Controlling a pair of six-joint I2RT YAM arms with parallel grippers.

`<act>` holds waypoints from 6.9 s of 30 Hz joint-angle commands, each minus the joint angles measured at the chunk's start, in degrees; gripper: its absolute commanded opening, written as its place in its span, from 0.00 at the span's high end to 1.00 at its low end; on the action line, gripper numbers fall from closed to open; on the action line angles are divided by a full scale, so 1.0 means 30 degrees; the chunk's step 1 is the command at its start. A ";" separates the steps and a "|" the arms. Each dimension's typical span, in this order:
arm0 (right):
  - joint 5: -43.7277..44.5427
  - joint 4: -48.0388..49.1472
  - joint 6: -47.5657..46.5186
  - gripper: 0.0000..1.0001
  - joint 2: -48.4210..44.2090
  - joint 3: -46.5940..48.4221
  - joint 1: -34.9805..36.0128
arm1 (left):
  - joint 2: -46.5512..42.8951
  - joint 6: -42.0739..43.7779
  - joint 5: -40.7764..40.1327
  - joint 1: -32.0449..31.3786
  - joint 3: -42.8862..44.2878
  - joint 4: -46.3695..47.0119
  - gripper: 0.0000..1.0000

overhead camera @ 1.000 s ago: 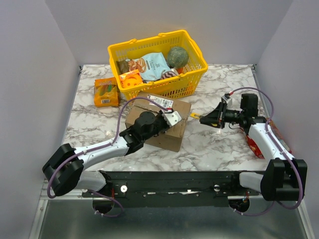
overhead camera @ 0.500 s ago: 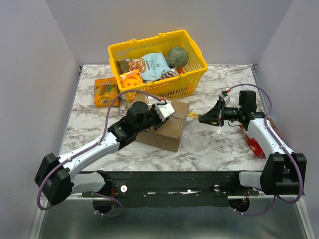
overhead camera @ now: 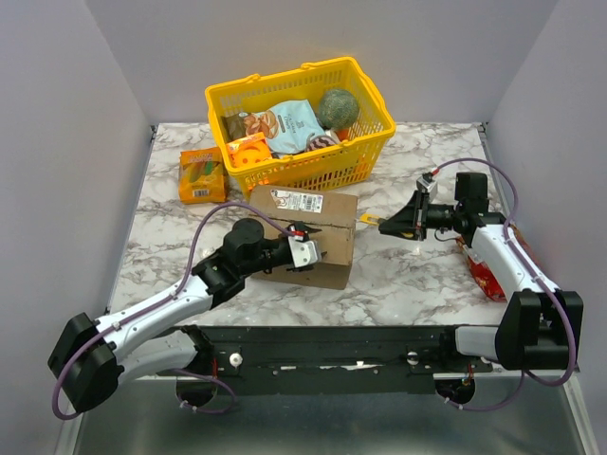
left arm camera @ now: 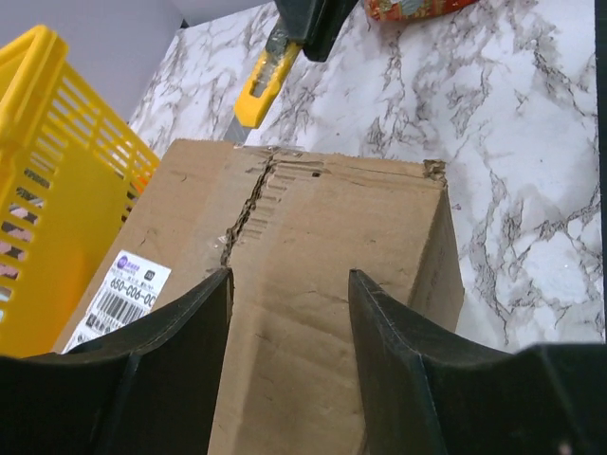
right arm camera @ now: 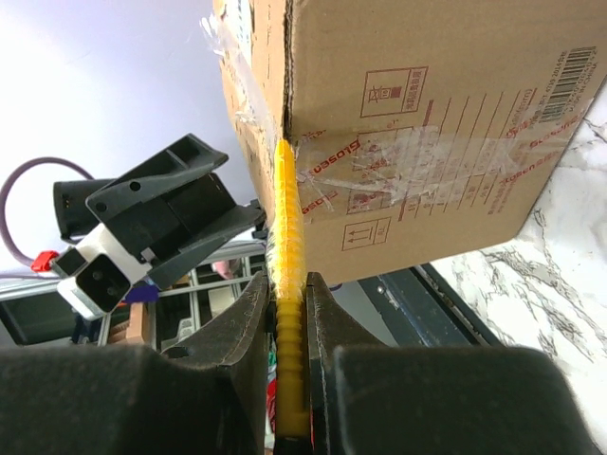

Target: Unpack the express box

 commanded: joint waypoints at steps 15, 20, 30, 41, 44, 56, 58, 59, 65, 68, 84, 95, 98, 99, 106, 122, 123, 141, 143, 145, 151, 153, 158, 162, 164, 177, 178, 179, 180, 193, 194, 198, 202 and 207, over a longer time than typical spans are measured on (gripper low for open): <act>-0.1346 -0.0488 -0.1298 1.00 0.1063 0.0961 0.0092 | -0.1307 0.0613 0.0430 -0.1564 -0.1084 -0.1085 0.36; -0.1755 -0.0517 -0.1182 0.99 0.0947 0.0610 0.0092 | 0.0688 0.1317 -0.1505 -0.2179 -0.1583 0.2490 0.37; -0.3278 0.0124 -0.0188 1.00 0.0360 -0.1293 0.0092 | 0.1513 0.1172 -0.2971 -0.2824 -0.1553 0.3696 0.39; -0.4393 -0.1072 -0.1297 0.99 0.0889 -0.0592 0.0092 | 0.1423 0.0850 -0.3324 -0.2854 -0.1759 0.3227 0.42; -0.4393 -0.1748 -0.1738 0.99 0.0771 -0.0738 0.0063 | 0.1599 0.0761 -0.3412 -0.2912 -0.1759 0.3373 0.42; -0.4101 -0.2304 -0.1914 0.99 0.0038 -0.1031 0.0501 | 0.2009 0.0615 -0.3442 -0.2971 -0.1670 0.3550 0.43; -0.4129 -0.2304 -0.1856 0.99 0.0038 -0.0973 0.0705 | 0.2010 0.0586 -0.3441 -0.3001 -0.1671 0.3578 0.43; -0.4130 -0.2304 -0.1855 0.99 0.0067 -0.0944 0.0736 | 0.2010 0.0615 -0.3442 -0.3001 -0.1671 0.3550 0.43; -0.4012 -0.2538 -0.1972 1.00 0.0214 -0.0826 0.1029 | 0.2039 0.0527 -0.3617 -0.3030 -0.1671 0.3578 0.43; -0.4071 -0.2801 -0.2147 1.00 0.0156 -0.0768 0.1146 | 0.2039 0.0556 -0.3617 -0.3030 -0.1700 0.3491 0.43; -0.4012 -0.4088 -0.2381 1.00 -0.1777 -0.2759 0.2201 | 0.1981 0.0470 -0.3764 -0.3059 -0.1730 0.3169 0.43; 0.3974 -1.1646 -1.4057 0.99 -0.2891 0.4382 0.2142 | 0.0516 -0.2512 -0.2299 -0.3059 0.4262 -0.4110 0.39; 0.6647 -1.2410 -1.7929 1.00 -0.3154 0.5909 0.2113 | 0.0603 -0.3541 -0.1773 -0.2767 0.7192 -0.7400 0.38; 0.7493 -1.2702 -1.9766 1.00 -0.3213 0.6376 0.2142 | 0.0632 -0.3777 -0.1714 -0.2679 0.7815 -0.7959 0.37; 0.9318 -1.4110 -2.5933 1.00 -0.3068 0.8311 0.2346 | 0.1158 -0.3138 0.1621 -0.0073 1.0632 -0.9370 0.35; 1.4883 -1.7480 -3.0421 1.00 -0.2599 1.3470 0.8674 | 0.5905 -0.2754 0.5492 0.0310 1.5819 -1.0659 0.46; 1.4971 -1.7393 -3.0101 0.99 -0.2570 1.3558 0.8850 | 0.6080 -0.2754 0.5639 0.0310 1.5877 -1.0689 0.46; 1.5146 -1.7421 -2.9101 1.00 -0.2100 1.5023 1.0374 | 0.7722 -0.3074 0.4264 -0.1243 1.5819 -0.9753 0.49; 1.5206 -1.7421 -2.9160 1.00 -0.2188 1.4936 1.0521 | 0.7956 -0.3106 0.4263 -0.1359 1.5994 -0.9664 0.56; 1.5177 -1.7363 -2.9072 1.00 -0.2247 1.4965 1.0579 | 0.8190 -0.3047 0.4118 -0.1448 1.6141 -0.9780 0.61; 1.4475 -1.7217 -2.8721 1.00 -0.2597 1.4995 1.0580 | 0.8630 -0.2842 0.4350 -0.1506 1.6318 -1.0484 0.94; 1.4589 -1.6083 -2.7877 0.95 -0.2861 1.4498 1.0580 | 0.8572 -0.3192 0.4760 -0.1478 1.6143 -1.0163 1.00; 1.5736 -1.2593 -2.0733 0.23 -0.3448 1.5809 0.9209 | 0.8133 -0.7254 0.6630 -0.0250 1.4624 -0.5846 1.00; 0.9392 -1.1591 -1.6950 0.03 -0.2310 1.8475 0.4554 | 0.7839 -1.4832 0.8830 0.1363 1.2922 0.0462 1.00; 0.5054 -1.1562 -1.4928 0.03 -0.1723 1.9591 0.2500 | 0.8014 -1.6340 0.9737 0.1656 1.2744 0.2890 1.00; -0.2104 -0.8840 -1.3515 0.12 -0.1895 1.6433 0.1088 | 0.9538 -2.0741 1.2495 0.1716 1.3387 0.8294 1.00; -0.2717 -0.8663 -1.3457 0.15 -0.1925 1.6314 0.1088 | 0.9742 -2.0829 1.2525 0.1687 1.3446 0.8324 1.00; -0.2926 -0.8604 -1.3457 0.18 -0.1954 1.6167 0.1088 | 0.9831 -2.0917 1.2583 0.1687 1.3533 0.8470 1.00; -0.3045 -0.8545 -1.3486 0.23 -0.2012 1.6108 0.1088 | 0.9977 -2.1121 1.2613 0.1687 1.3621 0.8500 1.00; -0.1964 -1.1650 -1.6795 0.36 -0.1251 1.7016 0.1176 | 1.1560 -2.2442 1.2203 0.1716 1.4764 0.9819 1.00; -0.1904 -1.1563 -1.6825 0.36 -0.1280 1.6987 0.1147 | 1.1589 -2.2442 1.2232 0.1716 1.4765 0.9848 1.00; -0.1786 -1.1095 -1.6592 0.39 -0.1251 1.6869 0.1175 | 1.1707 -2.2530 1.2232 0.1746 1.4823 0.9936 1.00; -0.1903 -1.0538 -1.5979 0.43 -0.1105 1.6753 0.1147 | 1.1882 -2.2588 1.2203 0.1833 1.4941 0.9936 1.00; -0.1816 -1.0185 -1.5684 0.49 -0.1134 1.6372 0.1205 | 1.2146 -2.2851 1.2115 0.1863 1.5203 1.0199 1.00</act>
